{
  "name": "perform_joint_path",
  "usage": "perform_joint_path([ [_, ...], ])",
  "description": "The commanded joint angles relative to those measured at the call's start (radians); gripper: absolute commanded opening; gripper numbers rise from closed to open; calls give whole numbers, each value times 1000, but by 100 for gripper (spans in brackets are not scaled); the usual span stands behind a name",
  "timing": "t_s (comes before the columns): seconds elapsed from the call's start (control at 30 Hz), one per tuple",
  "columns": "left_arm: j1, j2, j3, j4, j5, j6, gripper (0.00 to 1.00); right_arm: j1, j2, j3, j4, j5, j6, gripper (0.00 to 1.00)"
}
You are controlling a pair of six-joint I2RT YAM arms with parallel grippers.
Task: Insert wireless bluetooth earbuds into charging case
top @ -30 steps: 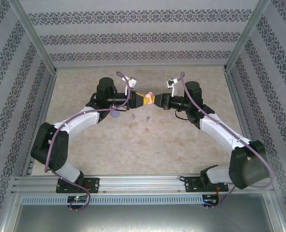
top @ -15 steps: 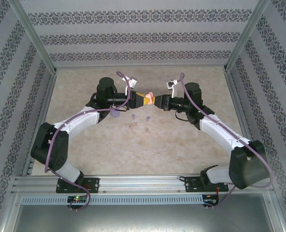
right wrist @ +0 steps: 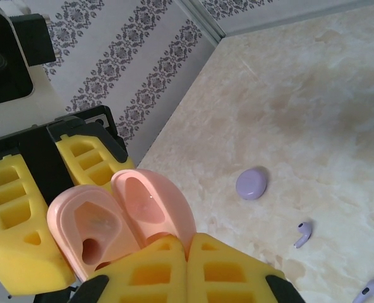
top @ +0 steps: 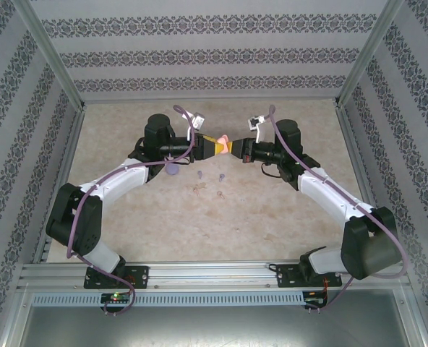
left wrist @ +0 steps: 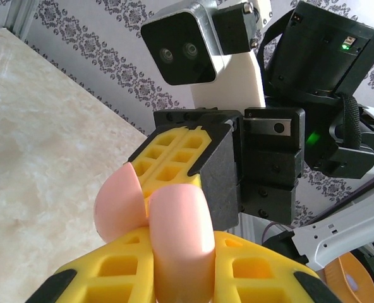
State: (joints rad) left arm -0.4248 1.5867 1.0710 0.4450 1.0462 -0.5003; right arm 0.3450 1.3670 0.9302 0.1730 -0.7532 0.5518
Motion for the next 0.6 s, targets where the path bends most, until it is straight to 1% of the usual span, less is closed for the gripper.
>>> perform_joint_path([
  [0.0, -17, 5, 31, -20, 61, 30, 7, 8, 10, 39, 4, 8, -9, 0],
  [0.07, -17, 3, 31, -26, 50, 35, 14, 9, 6, 42, -8, 12, -16, 0],
  [0.13, -16, 2, 31, -39, 30, 43, 27, 8, 4, 49, -24, 12, -27, 0],
  [0.23, -16, -3, 33, -66, -3, 66, 40, 7, -2, 62, -76, 28, -64, 0],
  [0.37, -7, -20, 52, -143, -18, 131, 49, 3, -15, 97, -187, 65, -138, 0],
  [0.57, 19, -57, 120, -377, -10, 304, 56, -3, -42, 166, -391, 132, -290, 0],
])
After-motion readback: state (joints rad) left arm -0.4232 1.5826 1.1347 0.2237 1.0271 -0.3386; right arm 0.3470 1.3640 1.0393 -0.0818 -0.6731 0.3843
